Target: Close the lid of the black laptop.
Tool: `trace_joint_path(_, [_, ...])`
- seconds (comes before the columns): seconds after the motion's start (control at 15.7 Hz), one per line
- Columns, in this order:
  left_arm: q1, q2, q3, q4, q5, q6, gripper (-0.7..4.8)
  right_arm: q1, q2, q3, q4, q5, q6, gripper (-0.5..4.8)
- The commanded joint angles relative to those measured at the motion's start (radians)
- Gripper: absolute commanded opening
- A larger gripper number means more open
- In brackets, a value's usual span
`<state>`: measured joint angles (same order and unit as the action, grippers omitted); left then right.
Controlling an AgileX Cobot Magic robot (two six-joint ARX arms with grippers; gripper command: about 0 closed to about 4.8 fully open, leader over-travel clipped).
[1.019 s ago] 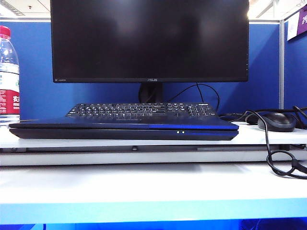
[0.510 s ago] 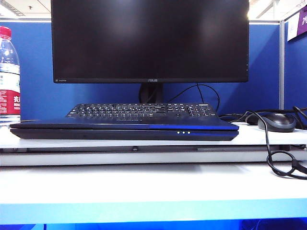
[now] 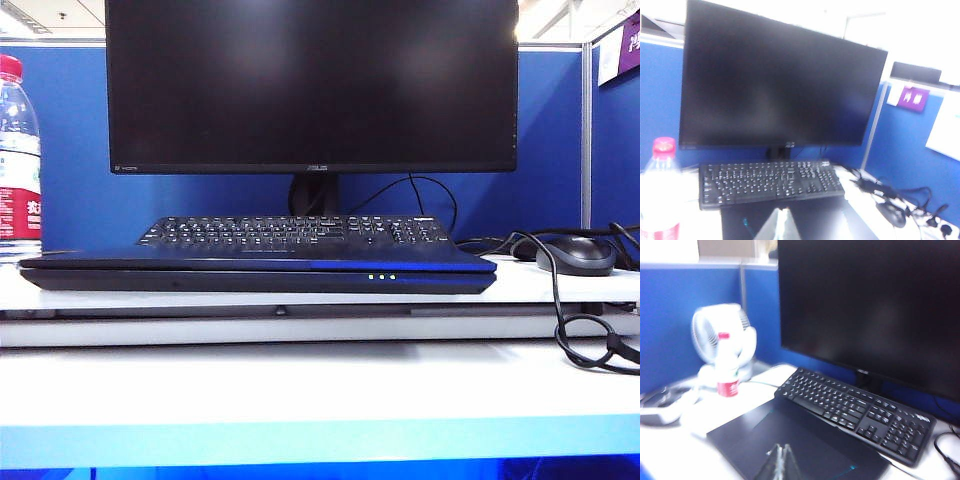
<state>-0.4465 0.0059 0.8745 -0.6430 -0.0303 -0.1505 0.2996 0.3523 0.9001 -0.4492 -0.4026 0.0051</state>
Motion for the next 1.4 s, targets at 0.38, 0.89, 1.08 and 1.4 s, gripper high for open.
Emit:
trace_joint_path(0.38, [0.007, -0.002, -0.323, 0.190, 0.035, -0.081, 0.17, -0.002, -0.150, -0.200, 0.042, 0.071, 0.037, -0.01])
trace_joint_path(0.89, [0.007, -0.002, -0.606, 0.139, 0.098, -0.407, 0.22, -0.001, -0.153, -0.301, -0.179, 0.064, 0.054, -0.01])
trace_joint_path(1.08, [0.007, -0.002, -0.606, 0.139, 0.098, -0.407, 0.22, -0.001, -0.154, -0.301, -0.206, 0.064, 0.054, -0.01])
trace_joint_path(1.4, [0.007, -0.002, -0.606, 0.129, 0.086, -0.330, 0.22, -0.001, -0.154, -0.301, -0.206, 0.064, 0.054, -0.01])
